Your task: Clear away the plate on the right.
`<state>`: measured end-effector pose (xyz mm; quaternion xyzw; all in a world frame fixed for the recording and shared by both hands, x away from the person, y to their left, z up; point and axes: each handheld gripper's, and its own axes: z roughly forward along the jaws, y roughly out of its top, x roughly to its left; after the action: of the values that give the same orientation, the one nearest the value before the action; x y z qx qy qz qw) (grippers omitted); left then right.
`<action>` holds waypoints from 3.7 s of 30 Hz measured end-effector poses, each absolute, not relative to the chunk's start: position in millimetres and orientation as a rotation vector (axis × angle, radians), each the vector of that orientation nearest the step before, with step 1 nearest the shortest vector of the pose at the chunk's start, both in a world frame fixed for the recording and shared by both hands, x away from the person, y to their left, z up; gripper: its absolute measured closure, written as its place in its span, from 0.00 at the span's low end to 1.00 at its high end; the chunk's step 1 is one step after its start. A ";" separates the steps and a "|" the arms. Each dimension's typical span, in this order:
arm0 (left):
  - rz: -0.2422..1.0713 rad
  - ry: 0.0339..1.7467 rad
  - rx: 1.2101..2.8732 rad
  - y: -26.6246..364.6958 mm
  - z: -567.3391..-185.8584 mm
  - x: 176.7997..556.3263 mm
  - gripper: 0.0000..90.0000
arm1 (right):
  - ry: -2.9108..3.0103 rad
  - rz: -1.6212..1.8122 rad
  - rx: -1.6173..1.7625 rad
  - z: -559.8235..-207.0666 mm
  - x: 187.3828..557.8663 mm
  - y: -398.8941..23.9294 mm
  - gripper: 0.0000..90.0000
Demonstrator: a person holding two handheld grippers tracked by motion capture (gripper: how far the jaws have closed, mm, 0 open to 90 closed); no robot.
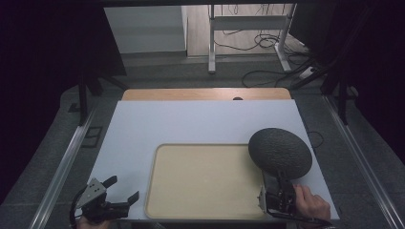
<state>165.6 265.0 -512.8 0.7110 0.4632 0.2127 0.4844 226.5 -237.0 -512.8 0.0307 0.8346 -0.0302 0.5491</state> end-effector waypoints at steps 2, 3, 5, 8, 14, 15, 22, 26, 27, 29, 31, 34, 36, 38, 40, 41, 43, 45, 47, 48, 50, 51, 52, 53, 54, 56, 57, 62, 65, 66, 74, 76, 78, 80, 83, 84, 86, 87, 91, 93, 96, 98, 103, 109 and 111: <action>0.516 1.128 1.733 265.0 -512.9 165.9 0.00 | 1.973 -0.057 0.065 -510.9 225.1 -232.7 0.92; 0.514 1.128 1.734 265.1 -513.0 166.1 0.00 | 1.968 -0.038 0.047 -510.7 224.8 -228.5 0.92; 0.512 1.127 1.735 265.1 -513.1 166.3 0.00 | 1.972 -0.045 0.047 -509.5 223.6 -226.4 0.92; 0.508 1.125 1.741 264.4 -513.1 167.0 0.00 | 1.972 -0.030 0.021 -508.1 222.0 -219.3 0.92; 0.502 1.121 1.758 263.3 -513.2 168.4 0.00 | 1.970 0.031 -0.027 -510.0 219.5 -204.7 0.91; 0.502 1.121 1.758 263.1 -513.2 168.5 0.00 | 1.970 0.053 -0.035 -511.3 219.9 -202.9 0.91; 0.499 1.118 1.763 262.9 -513.2 169.5 0.00 | 1.975 0.061 -0.072 -512.9 217.1 -189.0 0.91; 0.501 1.115 1.762 262.7 -513.4 170.0 0.00 | 1.989 0.048 -0.080 -512.8 214.3 -182.1 0.91; 0.501 1.115 1.762 262.6 -513.4 170.1 0.00 | 1.951 0.040 -0.092 -514.7 212.6 -177.4 0.91; 0.500 1.114 1.763 262.5 -513.4 170.5 0.00 | 1.985 0.059 -0.108 -515.1 212.7 -173.6 0.91; 0.499 1.114 1.763 262.5 -513.4 170.7 0.00 | 1.978 0.087 -0.127 -517.9 213.2 -169.9 0.91; 0.500 1.113 1.764 262.1 -513.4 170.9 0.00 | 1.987 0.066 -0.137 -517.4 211.0 -165.3 0.91; 0.500 1.113 1.762 262.4 -513.4 170.8 0.00 | 1.975 0.118 -0.155 -521.1 212.9 -162.0 0.91; 0.497 1.115 1.761 262.6 -513.5 171.2 0.00 | 1.975 0.114 -0.163 -521.3 210.8 -155.7 0.91; 0.496 1.115 1.761 262.6 -513.5 171.3 0.00 | 1.974 0.116 -0.164 -522.3 210.1 -153.7 0.91; 0.495 1.115 1.763 262.4 -513.5 171.6 0.00 | 1.977 0.116 -0.170 -523.1 209.2 -149.5 0.91; 0.493 1.116 1.765 262.1 -513.5 171.9 0.00 | 1.978 0.127 -0.185 -524.5 209.1 -145.6 0.91; 0.493 1.115 1.765 261.9 -513.6 172.0 0.00 | 1.978 0.128 -0.189 -525.1 208.5 -143.2 0.91; 0.492 1.115 1.765 262.1 -513.6 172.1 0.00 | 1.978 0.145 -0.212 -526.9 206.7 -136.6 0.91; 0.492 1.115 1.764 262.2 -513.6 172.1 0.00 | 1.976 0.152 -0.219 -527.7 206.3 -134.7 0.91; 0.491 1.117 1.765 262.3 -513.6 172.0 0.00 | 1.978 0.152 -0.229 -528.7 205.1 -130.4 0.91; 0.491 1.117 1.765 262.3 -513.6 172.0 0.00 | 1.978 0.152 -0.229 -528.7 205.1 -130.4 0.91; 0.492 1.116 1.765 262.2 -513.6 172.0 0.00 | 1.981 0.150 -0.239 -528.4 204.8 -128.8 0.91; 0.493 1.115 1.768 261.9 -513.6 172.0 0.00 | 1.977 0.185 -0.249 -531.0 205.0 -124.7 0.91; 0.493 1.115 1.768 261.9 -513.6 172.0 0.00 | 1.977 0.185 -0.249 -531.0 205.0 -124.7 0.91; 0.493 1.115 1.767 261.8 -513.6 172.0 0.00 | 1.975 0.183 -0.260 -531.3 202.1 -118.4 0.91; 0.492 1.115 1.768 261.9 -513.6 172.0 0.00 | 1.974 0.189 -0.261 -531.7 201.2 -116.8 0.91; 0.492 1.115 1.770 262.0 -513.6 171.9 0.00 | 1.973 0.204 -0.274 -532.4 198.1 -109.3 0.91; 0.494 1.114 1.768 261.9 -513.6 171.6 0.00 | 1.971 0.219 -0.296 -533.3 195.7 -103.7 0.91; 0.492 1.116 1.764 261.7 -513.8 171.8 0.00 | 1.976 0.226 -0.304 -533.9 193.7 -100.0 0.91; 0.495 1.110 1.771 261.7 -513.5 171.7 0.00 | 1.980 0.244 -0.314 -536.9 187.8 -90.6 0.91; 0.493 1.111 1.771 261.8 -513.6 171.9 0.00 | 1.985 0.244 -0.322 -537.8 186.9 -89.0 0.91; 0.494 1.110 1.771 261.7 -513.6 171.9 0.00 | 1.996 0.250 -0.330 -540.7 185.4 -87.2 0.91; 0.494 1.110 1.772 261.6 -513.6 172.0 0.00 | 2.003 0.243 -0.332 -541.4 184.3 -86.8 0.91; 0.493 1.111 1.776 261.3 -513.6 172.1 0.00 | 2.009 0.254 -0.329 -543.6 181.4 -84.8 0.91; 0.493 1.111 1.776 261.3 -513.6 172.1 0.00 | 2.009 0.254 -0.329 -543.6 181.4 -84.8 0.91; 0.493 1.111 1.775 261.5 -513.7 172.1 0.00 | 2.029 0.263 -0.339 -544.8 180.3 -83.4 0.93; 0.493 1.111 1.775 261.5 -513.7 172.1 0.00 | 2.029 0.263 -0.339 -544.8 180.3 -83.4 0.93; 0.494 1.111 1.778 261.5 -513.6 171.8 0.00 | 2.060 0.254 -0.337 -549.0 178.9 -81.8 0.95; 0.493 1.112 1.777 261.6 -513.6 171.8 0.00 | 2.068 0.260 -0.336 -548.5 179.2 -81.5 0.95; 0.492 1.113 1.778 261.4 -513.7 171.9 0.00 | 2.086 0.233 -0.329 -548.1 177.8 -80.9 0.93; 0.487 1.115 1.784 261.0 -513.8 172.7 0.00 | 2.120 0.247 -0.334 -551.8 179.1 -80.2 0.91; 0.488 1.114 1.789 260.7 -513.8 172.6 0.00 | 2.149 0.255 -0.322 -555.5 179.6 -80.5 0.88; 0.485 1.115 1.793 260.6 -513.9 173.1 0.00 | 2.176 0.286 -0.291 -552.1 182.2 -80.9 0.83; 0.487 1.114 1.795 260.4 -513.9 173.1 0.00 | 2.167 0.259 -0.275 -549.4 181.4 -80.8 0.79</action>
<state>173.1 260.4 -513.9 0.7317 0.4540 0.1984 0.4681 181.4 -80.8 -549.4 -0.1116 0.8779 0.1048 0.4537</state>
